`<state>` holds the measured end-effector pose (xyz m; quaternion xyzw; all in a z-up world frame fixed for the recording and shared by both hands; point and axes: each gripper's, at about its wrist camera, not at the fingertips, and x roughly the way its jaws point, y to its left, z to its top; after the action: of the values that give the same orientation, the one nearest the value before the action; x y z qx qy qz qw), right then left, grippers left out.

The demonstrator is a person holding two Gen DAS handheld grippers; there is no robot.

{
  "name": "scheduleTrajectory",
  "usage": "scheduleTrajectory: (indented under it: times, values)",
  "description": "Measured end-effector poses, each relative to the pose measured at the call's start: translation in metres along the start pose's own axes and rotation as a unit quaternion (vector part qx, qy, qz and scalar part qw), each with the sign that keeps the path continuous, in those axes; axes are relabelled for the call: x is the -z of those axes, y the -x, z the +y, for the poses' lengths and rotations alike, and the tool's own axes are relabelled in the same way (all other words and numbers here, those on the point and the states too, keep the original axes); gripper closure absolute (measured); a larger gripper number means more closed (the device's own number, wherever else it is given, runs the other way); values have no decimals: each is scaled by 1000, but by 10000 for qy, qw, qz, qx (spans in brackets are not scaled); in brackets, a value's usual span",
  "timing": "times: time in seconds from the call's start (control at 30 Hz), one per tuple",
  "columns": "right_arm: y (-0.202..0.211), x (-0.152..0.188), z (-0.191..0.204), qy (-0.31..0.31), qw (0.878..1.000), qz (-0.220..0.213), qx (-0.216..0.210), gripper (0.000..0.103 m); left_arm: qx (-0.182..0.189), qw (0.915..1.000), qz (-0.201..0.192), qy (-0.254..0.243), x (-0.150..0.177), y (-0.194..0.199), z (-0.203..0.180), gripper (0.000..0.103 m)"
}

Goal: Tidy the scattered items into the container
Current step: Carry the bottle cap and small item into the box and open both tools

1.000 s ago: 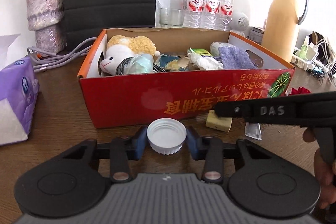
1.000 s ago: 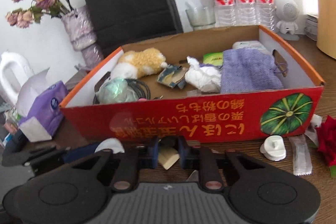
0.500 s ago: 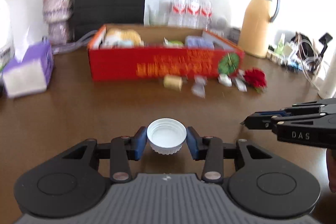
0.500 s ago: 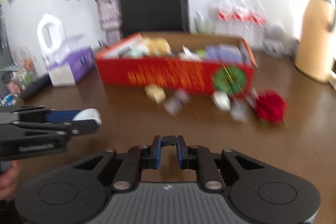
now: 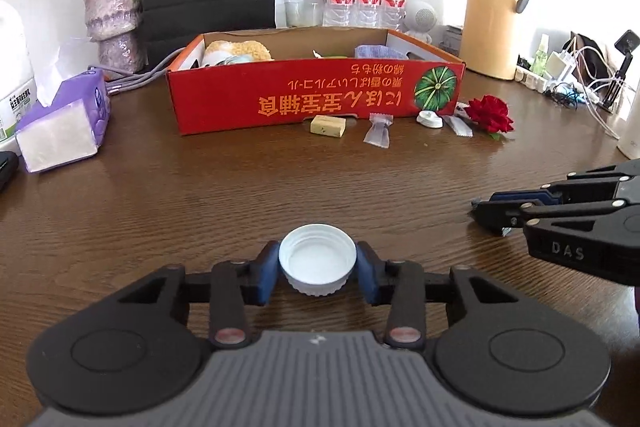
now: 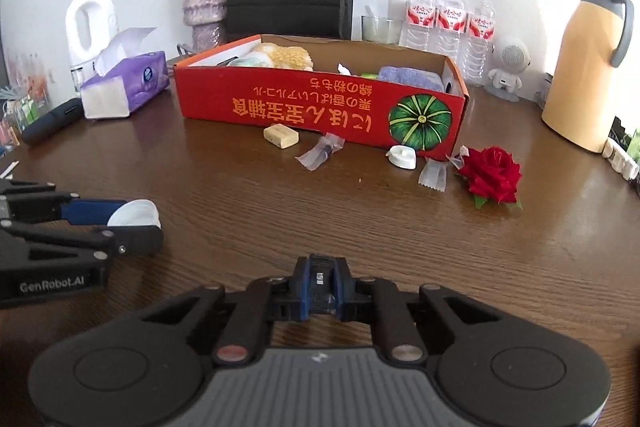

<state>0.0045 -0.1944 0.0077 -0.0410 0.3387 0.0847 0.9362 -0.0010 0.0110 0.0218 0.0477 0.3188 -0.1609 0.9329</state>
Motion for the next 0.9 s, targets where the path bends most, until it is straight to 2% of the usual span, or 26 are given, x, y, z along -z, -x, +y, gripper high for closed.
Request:
scheduleTrajectory:
  times: [0.1, 0.2, 0.33, 0.4, 0.47, 0.53, 0.57, 0.67, 0.73, 0.77, 0.83, 0.9]
  values:
    - [5, -2, -1, -37, 9999, -160, -29, 93, 8, 9991, -427, 23, -7, 14, -3, 62]
    - [23, -19, -11, -138, 9967, -794, -61, 93, 39, 9930, -1172, -141, -35, 32, -5, 62]
    - [48, -80, -38, -327, 9830, -1804, -68, 93, -229, 9721, -2298, -402, -114, 46, 3, 62]
    - [63, -120, -51, -277, 9736, -2268, 11, 93, -220, 9650, -2602, -243, -162, 54, 17, 62]
    - [80, -158, -61, -136, 9627, -2700, 64, 93, -95, 9634, -2678, -41, -200, 56, 30, 62]
    - [87, -191, -72, -28, 9563, -2921, 109, 93, 16, 9672, -2538, 125, -231, 45, 40, 62]
    - [86, -207, -79, -2, 9561, -2929, 124, 93, 57, 9719, -2345, 210, -246, 36, 45, 62]
    - [67, -258, -100, 30, 9651, -2617, -27, 93, 294, 9868, -1567, 292, -283, -2, 60, 62]
    - [41, -294, -115, -7, 9778, -2081, -259, 93, 464, 9954, -792, 282, -303, -38, 68, 62]
    - [25, -310, -121, -47, 9833, -1781, -368, 93, 428, 9979, -407, 268, -309, -59, 72, 62]
    - [-15, -337, -132, -92, 9925, -1045, -623, 93, 269, 9993, 235, 120, -318, -101, 79, 62]
    - [-62, -352, -139, -212, 9957, -223, -872, 93, 136, 9964, 827, 162, -319, -146, 88, 62]
